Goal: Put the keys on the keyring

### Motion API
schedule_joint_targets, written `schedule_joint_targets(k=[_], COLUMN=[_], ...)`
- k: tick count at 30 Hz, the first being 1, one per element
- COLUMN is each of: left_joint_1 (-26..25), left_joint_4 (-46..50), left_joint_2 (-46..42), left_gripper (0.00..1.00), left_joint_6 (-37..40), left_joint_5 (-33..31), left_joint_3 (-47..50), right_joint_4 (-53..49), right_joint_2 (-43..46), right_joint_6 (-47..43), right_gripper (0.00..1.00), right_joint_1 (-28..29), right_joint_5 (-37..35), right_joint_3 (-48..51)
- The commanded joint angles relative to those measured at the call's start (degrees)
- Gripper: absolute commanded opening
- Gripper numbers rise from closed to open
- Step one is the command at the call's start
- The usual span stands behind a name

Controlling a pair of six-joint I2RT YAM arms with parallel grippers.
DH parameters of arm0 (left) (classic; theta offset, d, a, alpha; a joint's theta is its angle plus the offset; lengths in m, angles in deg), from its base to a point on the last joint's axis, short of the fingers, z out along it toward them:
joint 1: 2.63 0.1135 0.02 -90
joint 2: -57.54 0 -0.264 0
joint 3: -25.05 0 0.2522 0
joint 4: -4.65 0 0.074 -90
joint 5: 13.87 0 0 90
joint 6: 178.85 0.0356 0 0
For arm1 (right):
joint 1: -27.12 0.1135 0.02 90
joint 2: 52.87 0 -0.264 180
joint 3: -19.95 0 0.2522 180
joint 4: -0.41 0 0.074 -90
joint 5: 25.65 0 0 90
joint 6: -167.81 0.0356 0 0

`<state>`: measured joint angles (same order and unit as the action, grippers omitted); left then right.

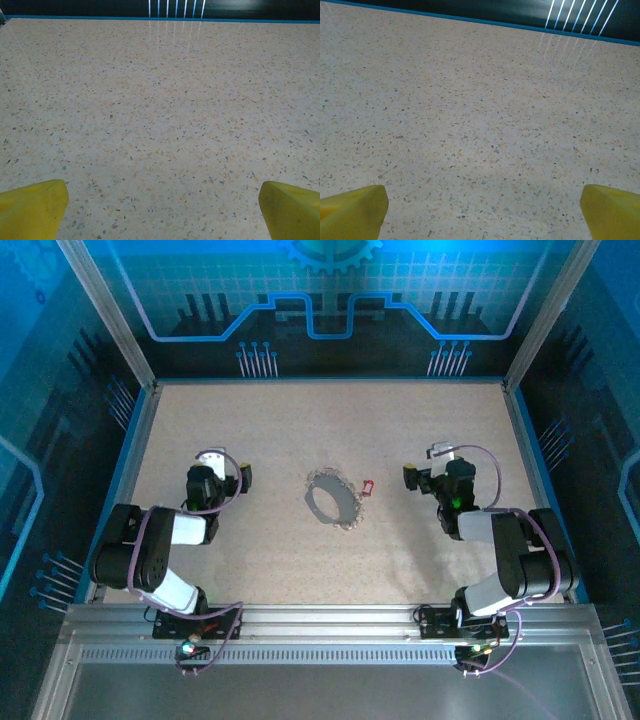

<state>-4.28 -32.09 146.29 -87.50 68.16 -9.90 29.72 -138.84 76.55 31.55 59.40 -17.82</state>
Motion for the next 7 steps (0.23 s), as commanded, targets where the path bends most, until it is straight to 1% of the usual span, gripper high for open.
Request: schedule_joint_targets(k=[1, 7], left_joint_1=[0.4, 0.4], left_joint_4=[-2.2, -2.2], left_joint_2=[0.0, 0.0], left_gripper=[0.99, 0.99], left_joint_6=[-1.3, -1.3], left_joint_5=[-0.7, -0.7], left_joint_3=[-0.7, -0.7], right_joint_4=[0.0, 0.0], right_joint_2=[-0.2, -0.2], right_joint_6=[0.7, 0.8], right_gripper=[1.00, 1.00], right_joint_1=[-0.8, -0.8], right_joint_5=[0.8, 0.8], right_joint_3=[-0.9, -0.7])
